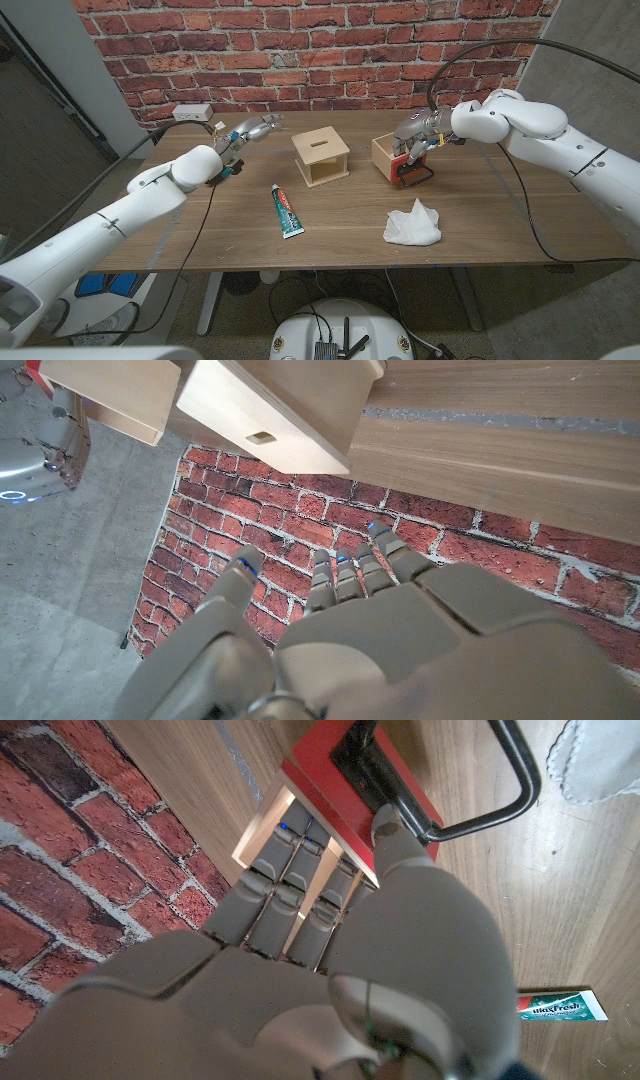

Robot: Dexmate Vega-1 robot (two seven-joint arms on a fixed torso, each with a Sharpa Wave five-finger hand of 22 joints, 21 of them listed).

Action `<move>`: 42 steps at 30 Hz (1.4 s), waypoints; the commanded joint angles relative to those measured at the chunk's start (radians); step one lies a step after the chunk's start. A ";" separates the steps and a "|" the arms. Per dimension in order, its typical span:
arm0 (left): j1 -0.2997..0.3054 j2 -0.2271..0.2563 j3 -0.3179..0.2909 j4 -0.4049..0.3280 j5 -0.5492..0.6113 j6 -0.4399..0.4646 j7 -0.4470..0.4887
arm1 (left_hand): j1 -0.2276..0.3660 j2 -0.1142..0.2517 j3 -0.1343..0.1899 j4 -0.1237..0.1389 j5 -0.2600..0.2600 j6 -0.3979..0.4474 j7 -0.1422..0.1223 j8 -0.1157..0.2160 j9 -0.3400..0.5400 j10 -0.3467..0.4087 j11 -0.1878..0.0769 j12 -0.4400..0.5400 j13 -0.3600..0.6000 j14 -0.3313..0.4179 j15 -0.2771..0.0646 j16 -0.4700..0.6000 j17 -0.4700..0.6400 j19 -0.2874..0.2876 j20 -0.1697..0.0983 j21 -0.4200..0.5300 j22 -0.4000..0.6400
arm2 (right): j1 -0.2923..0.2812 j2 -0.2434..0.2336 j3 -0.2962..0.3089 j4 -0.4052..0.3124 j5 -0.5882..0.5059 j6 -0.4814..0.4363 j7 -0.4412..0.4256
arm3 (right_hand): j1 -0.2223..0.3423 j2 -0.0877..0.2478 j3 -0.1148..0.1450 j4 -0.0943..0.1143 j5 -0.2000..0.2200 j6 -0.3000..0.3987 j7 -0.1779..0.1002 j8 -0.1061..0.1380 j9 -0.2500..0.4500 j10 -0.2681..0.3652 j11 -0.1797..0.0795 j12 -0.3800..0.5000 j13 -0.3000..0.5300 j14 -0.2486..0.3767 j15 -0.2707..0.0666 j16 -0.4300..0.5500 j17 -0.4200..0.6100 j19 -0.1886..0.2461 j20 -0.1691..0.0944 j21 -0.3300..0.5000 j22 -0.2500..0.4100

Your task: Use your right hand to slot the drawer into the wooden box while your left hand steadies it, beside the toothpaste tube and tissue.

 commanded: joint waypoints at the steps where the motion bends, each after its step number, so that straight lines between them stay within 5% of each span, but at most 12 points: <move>1: -0.025 0.033 0.023 0.032 0.136 -0.095 -0.048 | -0.027 0.049 -0.005 0.022 0.001 0.006 -0.019 0.000 0.004 0.005 -0.017 0.001 -0.001 -0.002 -0.034 0.005 0.005 -0.014 -0.112 0.002 0.004 | -0.038 -0.008 0.015 -0.048 -0.017 -0.060 0.018 | -0.036 0.035 0.006 0.005 0.005 0.064 0.001 -0.001 0.007 0.010 0.001 0.003 0.003 0.014 -0.079 0.000 0.006 0.007 -0.081 0.006 0.002; 11: -0.062 0.026 0.041 0.076 0.231 -0.176 -0.075 | -0.061 0.040 -0.016 0.050 0.005 0.016 -0.051 0.004 0.003 0.027 -0.037 0.005 -0.003 0.016 -0.061 0.009 0.003 -0.059 -0.130 -0.004 0.004 | -0.064 -0.023 0.024 -0.081 -0.026 -0.086 0.022 | -0.036 0.035 0.007 0.004 0.005 0.067 0.004 -0.002 0.007 0.009 0.000 0.002 0.005 0.016 -0.078 -0.002 0.008 0.008 -0.080 0.008 0.002; 42: -0.170 -0.013 0.089 0.216 0.367 -0.379 -0.160 | -0.092 0.040 -0.025 0.090 0.009 0.013 -0.048 0.003 0.004 0.010 -0.045 -0.005 -0.004 0.008 -0.059 0.004 0.001 -0.090 -0.147 0.000 0.004 | -0.145 -0.054 0.071 -0.214 -0.032 -0.133 0.032 | -0.039 0.034 0.012 0.000 0.006 0.069 0.002 -0.006 0.010 0.012 0.001 -0.002 0.006 0.019 -0.078 -0.010 0.014 0.007 -0.081 0.011 0.002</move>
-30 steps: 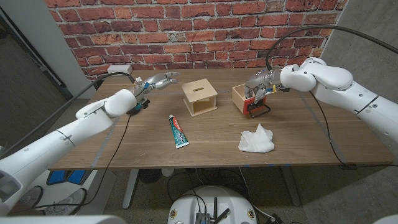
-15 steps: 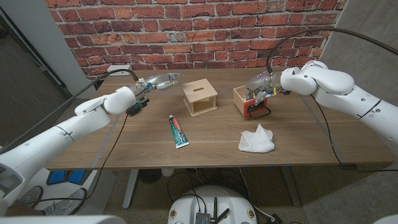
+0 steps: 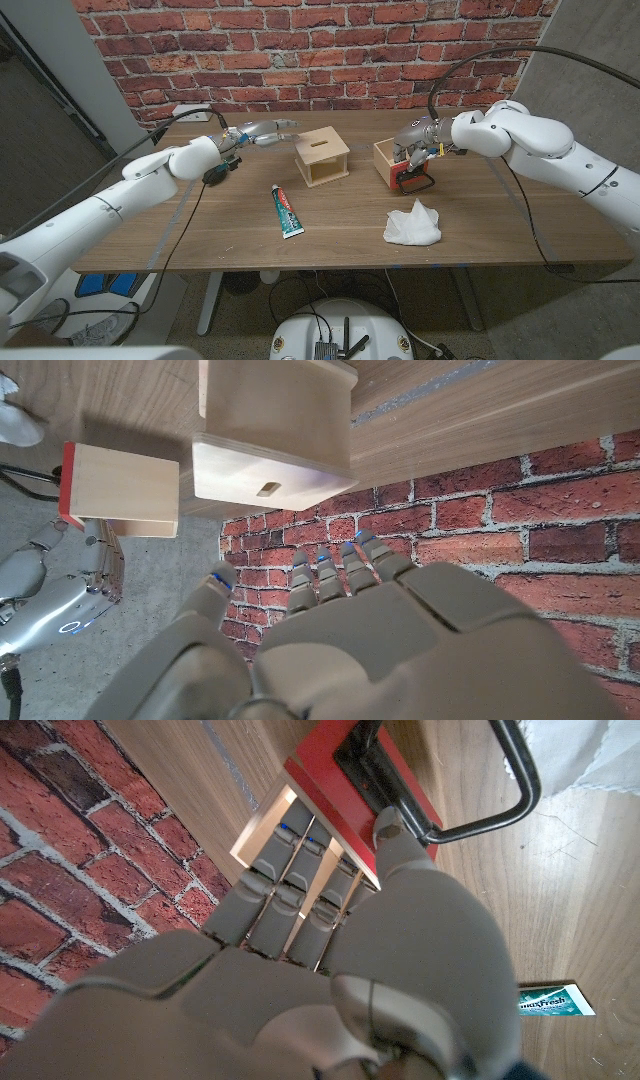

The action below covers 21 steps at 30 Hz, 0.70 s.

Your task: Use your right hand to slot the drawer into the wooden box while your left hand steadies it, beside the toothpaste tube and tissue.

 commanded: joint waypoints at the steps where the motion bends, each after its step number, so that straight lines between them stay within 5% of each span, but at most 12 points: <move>1: -0.046 -0.014 0.020 0.074 0.040 -0.104 -0.028 | -0.010 0.073 -0.002 0.010 0.004 0.003 0.001 0.003 0.004 -0.006 0.001 -0.002 0.001 -0.002 -0.059 -0.002 -0.001 -0.007 -0.150 0.005 0.004 | -0.022 -0.006 0.011 -0.047 -0.010 -0.007 0.011 | -0.012 0.025 0.012 0.000 0.006 0.070 0.003 0.006 0.010 0.009 -0.003 0.005 0.001 0.010 -0.068 0.001 0.005 0.007 -0.081 0.004 0.002; 21: -0.065 -0.019 0.029 0.141 0.089 -0.198 -0.021 | -0.026 0.065 -0.016 0.044 0.004 0.023 -0.010 0.010 0.003 -0.009 -0.004 -0.001 0.001 -0.008 -0.067 -0.001 0.001 -0.016 -0.163 0.008 0.005 | -0.051 0.010 0.012 -0.083 -0.020 -0.005 0.010 | -0.019 0.025 0.012 0.003 0.006 0.075 0.005 0.005 0.011 0.012 -0.004 0.004 0.002 0.014 -0.067 -0.001 0.010 0.008 -0.081 0.006 0.002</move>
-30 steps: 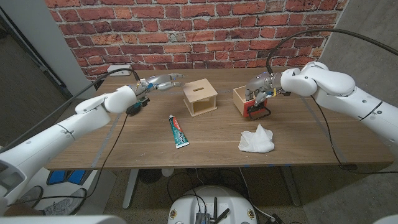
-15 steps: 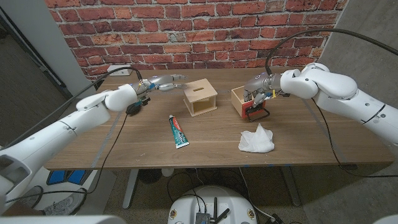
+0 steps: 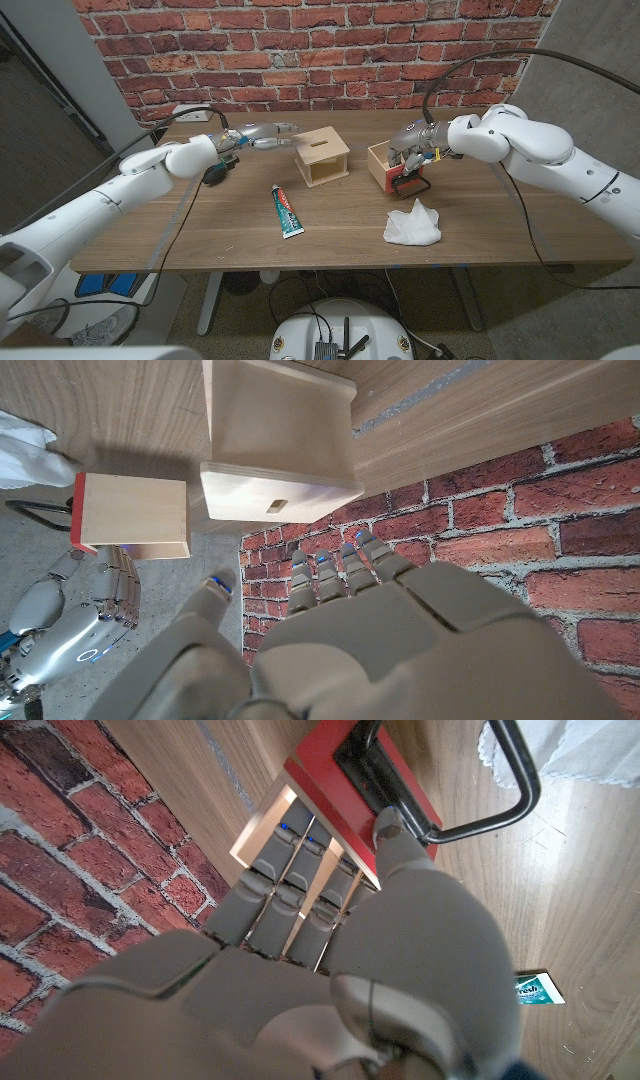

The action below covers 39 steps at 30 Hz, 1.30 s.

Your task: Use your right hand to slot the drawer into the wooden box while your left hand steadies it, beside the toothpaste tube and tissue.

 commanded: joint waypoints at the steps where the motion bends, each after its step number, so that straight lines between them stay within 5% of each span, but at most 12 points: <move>1: -0.015 -0.010 0.008 0.045 0.031 -0.060 0.013 | -0.012 0.068 0.000 0.014 0.004 0.013 -0.007 0.006 0.003 -0.004 -0.006 -0.001 0.001 0.001 -0.070 -0.001 0.001 -0.006 -0.165 0.004 0.005 | -0.020 0.011 0.003 -0.027 -0.006 -0.002 -0.003 | -0.019 0.025 0.011 0.005 0.003 0.074 0.005 0.005 0.011 0.008 0.001 0.006 0.004 0.011 -0.064 0.005 0.005 0.008 -0.081 0.006 0.002; 7: -0.020 -0.010 0.014 0.054 0.037 -0.071 0.001 | -0.014 0.064 -0.004 0.020 0.004 0.019 -0.013 0.007 0.003 -0.004 -0.006 -0.001 0.001 -0.002 -0.071 -0.001 0.001 -0.009 -0.167 0.004 0.005 | -0.033 0.014 0.003 -0.043 -0.019 -0.012 -0.002 | -0.021 0.025 0.011 0.005 0.003 0.075 0.006 0.005 0.010 0.010 0.001 0.006 0.004 0.013 -0.064 0.005 0.007 0.009 -0.081 0.007 0.002; 28: -0.048 -0.035 0.034 0.077 0.065 -0.094 -0.010 | -0.028 0.051 -0.050 0.108 0.005 0.061 -0.027 0.007 0.000 0.005 -0.031 0.002 0.000 -0.009 -0.104 0.001 0.002 -0.104 -0.171 -0.007 0.007 | -0.050 0.040 -0.012 -0.050 -0.041 -0.022 -0.007 | -0.016 0.027 0.017 0.001 0.005 0.078 0.004 0.002 0.010 0.013 0.000 0.006 0.006 0.018 -0.065 0.004 0.012 0.010 -0.081 0.010 0.002; 39: -0.069 -0.044 0.047 0.102 0.081 -0.115 -0.010 | -0.027 0.055 -0.057 0.123 0.006 0.064 -0.020 0.005 0.000 0.006 -0.024 0.002 0.000 -0.014 -0.101 0.000 0.001 -0.113 -0.170 -0.003 0.007 | -0.052 0.060 -0.021 -0.060 -0.036 -0.026 -0.005 | -0.022 0.026 0.016 0.004 0.005 0.078 0.006 -0.001 0.008 0.013 0.000 0.005 0.007 0.017 -0.062 0.000 0.013 0.010 -0.081 0.012 0.002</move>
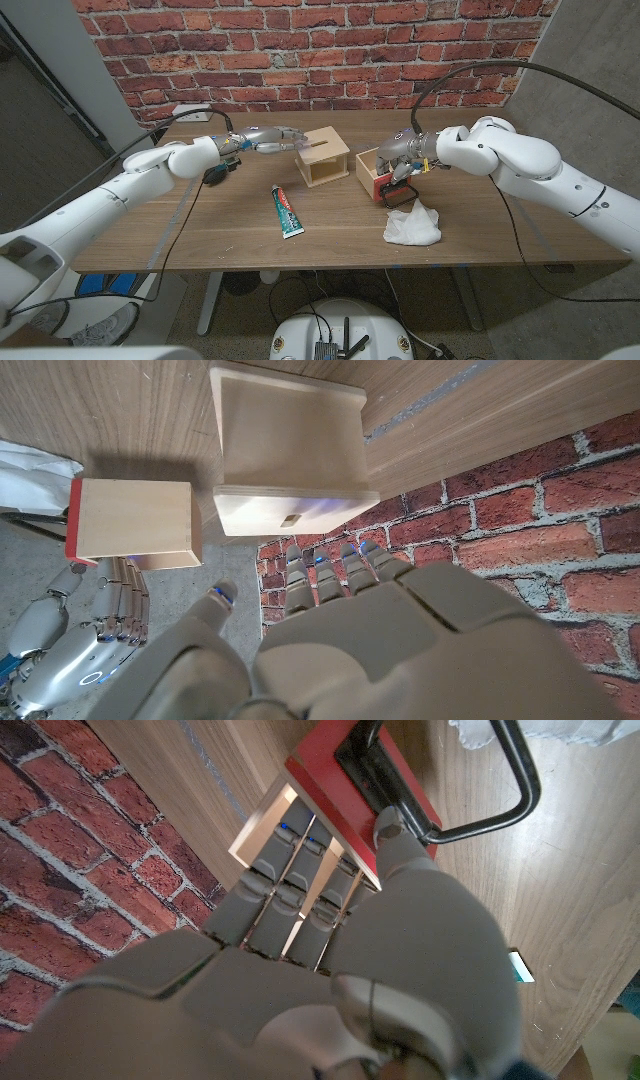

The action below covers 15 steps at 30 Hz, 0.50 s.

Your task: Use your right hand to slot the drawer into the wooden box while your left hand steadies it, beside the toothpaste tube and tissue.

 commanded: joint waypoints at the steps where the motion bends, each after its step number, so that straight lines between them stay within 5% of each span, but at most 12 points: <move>1: -0.022 -0.010 0.014 0.025 0.016 -0.021 -0.005 | -0.008 0.064 -0.001 0.007 0.006 0.006 0.006 0.005 0.000 0.001 0.000 0.002 0.000 -0.004 -0.103 0.001 0.001 -0.007 -0.169 0.002 0.002 | -0.003 0.023 -0.011 -0.008 0.006 -0.005 0.004 | -0.016 0.024 0.012 0.009 0.003 0.078 0.006 0.003 0.008 0.008 -0.002 0.004 0.005 0.012 -0.062 0.001 0.005 0.010 -0.081 0.004 0.002; 15: -0.047 -0.029 0.029 0.062 0.019 -0.047 -0.003 | -0.003 0.074 -0.011 0.018 0.009 0.038 0.017 0.008 0.000 0.027 0.005 0.008 -0.001 0.016 -0.103 0.006 -0.001 0.003 -0.172 0.012 0.001 | 0.013 0.058 -0.039 0.005 0.017 0.007 0.002 | -0.022 0.024 0.013 0.010 0.003 0.078 0.008 0.001 0.008 0.007 -0.001 0.003 0.005 0.013 -0.063 -0.002 0.007 0.008 -0.081 0.004 0.002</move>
